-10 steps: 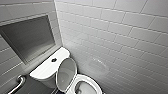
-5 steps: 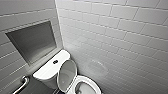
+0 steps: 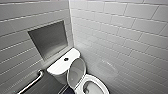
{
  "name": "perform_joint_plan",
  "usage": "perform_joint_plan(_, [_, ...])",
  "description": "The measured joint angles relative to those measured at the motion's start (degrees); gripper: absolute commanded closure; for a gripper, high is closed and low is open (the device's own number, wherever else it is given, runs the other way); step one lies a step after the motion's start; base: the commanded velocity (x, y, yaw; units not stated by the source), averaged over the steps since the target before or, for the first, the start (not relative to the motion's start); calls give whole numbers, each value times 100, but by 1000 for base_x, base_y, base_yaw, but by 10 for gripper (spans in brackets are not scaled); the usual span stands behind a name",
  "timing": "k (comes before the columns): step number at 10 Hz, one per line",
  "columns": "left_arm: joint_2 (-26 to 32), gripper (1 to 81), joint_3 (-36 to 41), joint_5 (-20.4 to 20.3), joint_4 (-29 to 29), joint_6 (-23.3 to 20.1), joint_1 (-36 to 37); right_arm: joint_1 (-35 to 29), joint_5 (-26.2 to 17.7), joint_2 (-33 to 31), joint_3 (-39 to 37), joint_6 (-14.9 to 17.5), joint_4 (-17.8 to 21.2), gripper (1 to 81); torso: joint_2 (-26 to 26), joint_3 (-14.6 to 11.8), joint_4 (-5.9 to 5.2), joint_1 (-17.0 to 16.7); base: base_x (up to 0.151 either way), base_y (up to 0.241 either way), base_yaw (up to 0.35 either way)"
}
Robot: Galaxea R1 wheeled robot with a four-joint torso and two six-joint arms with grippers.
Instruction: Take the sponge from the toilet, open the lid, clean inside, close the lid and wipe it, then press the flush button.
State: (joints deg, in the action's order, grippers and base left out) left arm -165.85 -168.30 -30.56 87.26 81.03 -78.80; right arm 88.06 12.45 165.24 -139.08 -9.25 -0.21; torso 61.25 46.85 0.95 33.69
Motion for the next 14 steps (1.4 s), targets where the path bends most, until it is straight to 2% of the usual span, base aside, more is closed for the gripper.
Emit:
perform_joint_plan(1, [-168, 10, 0, 293, 2, -2, -24, -9, -5, 2, -6, 0, 0, 811, 0, 0, -115, 0, 0, 0, 0])
perform_joint_plan(2, [-322, 10, 5, 502, 0, -18, -66, -37, -7, 0, -11, -2, 0, 811, 0, 0, -143, 0, 0, 0, 0])
perform_joint_plan(5, [-383, 10, 22, 610, 0, -27, -100, -72, -7, 9, -20, -4, 0, 811, -181, 0, -135, -123, 0, 0, 0])
perform_joint_plan(9, [-411, 10, 20, 647, 0, -66, -116, -74, -21, 100, -59, -4, 0, 811, -911, 0, -135, -592, 0, 0, 0])
perform_joint_plan(14, [-592, 10, 17, 724, 0, -145, -91, -99, -49, 267, -571, -2, 0, 811, -985, 0, -135, -651, 0, 0, 0])
